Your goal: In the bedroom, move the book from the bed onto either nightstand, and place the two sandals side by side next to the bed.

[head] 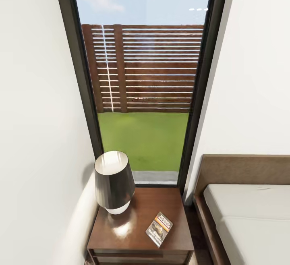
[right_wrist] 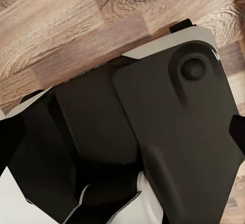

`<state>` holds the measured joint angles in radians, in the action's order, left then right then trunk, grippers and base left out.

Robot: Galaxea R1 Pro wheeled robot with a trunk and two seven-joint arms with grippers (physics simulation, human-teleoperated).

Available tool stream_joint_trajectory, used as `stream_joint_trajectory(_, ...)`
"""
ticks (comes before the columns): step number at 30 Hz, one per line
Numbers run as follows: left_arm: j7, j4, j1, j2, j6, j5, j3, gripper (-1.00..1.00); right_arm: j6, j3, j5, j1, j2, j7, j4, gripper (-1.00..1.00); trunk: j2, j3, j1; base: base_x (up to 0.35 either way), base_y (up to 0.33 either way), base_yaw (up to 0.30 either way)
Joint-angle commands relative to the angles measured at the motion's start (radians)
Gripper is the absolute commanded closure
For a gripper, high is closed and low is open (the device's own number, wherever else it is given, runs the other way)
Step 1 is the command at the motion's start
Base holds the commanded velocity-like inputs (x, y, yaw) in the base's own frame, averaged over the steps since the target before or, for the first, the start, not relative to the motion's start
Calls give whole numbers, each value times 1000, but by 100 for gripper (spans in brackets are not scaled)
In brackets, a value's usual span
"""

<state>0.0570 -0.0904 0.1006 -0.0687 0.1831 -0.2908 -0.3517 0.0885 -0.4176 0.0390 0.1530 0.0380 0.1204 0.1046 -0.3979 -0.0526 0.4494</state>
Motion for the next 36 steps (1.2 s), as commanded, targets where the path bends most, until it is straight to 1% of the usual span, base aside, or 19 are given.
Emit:
stream_joint_trajectory(1, 4, 0, 1, 0, 3, -7, -9, -100, 7, -3, 4, 0, 0, 2, 3, -100, -2, -2, 1, 0, 0, 0)
stream_joint_trajectory(11, 27, 0, 1, 2, 3, -6, -9, -100, 7, -3, 4, 0, 0, 2, 3, -100, -2, -2, 1, 0, 0, 0)
stream_joint_trajectory(36, 29, -2, 2, 1, 0, -5, -10, -100, 6, -3, 4, 0, 0, 2, 3, -100, -2, -2, 1, 0, 0, 0)
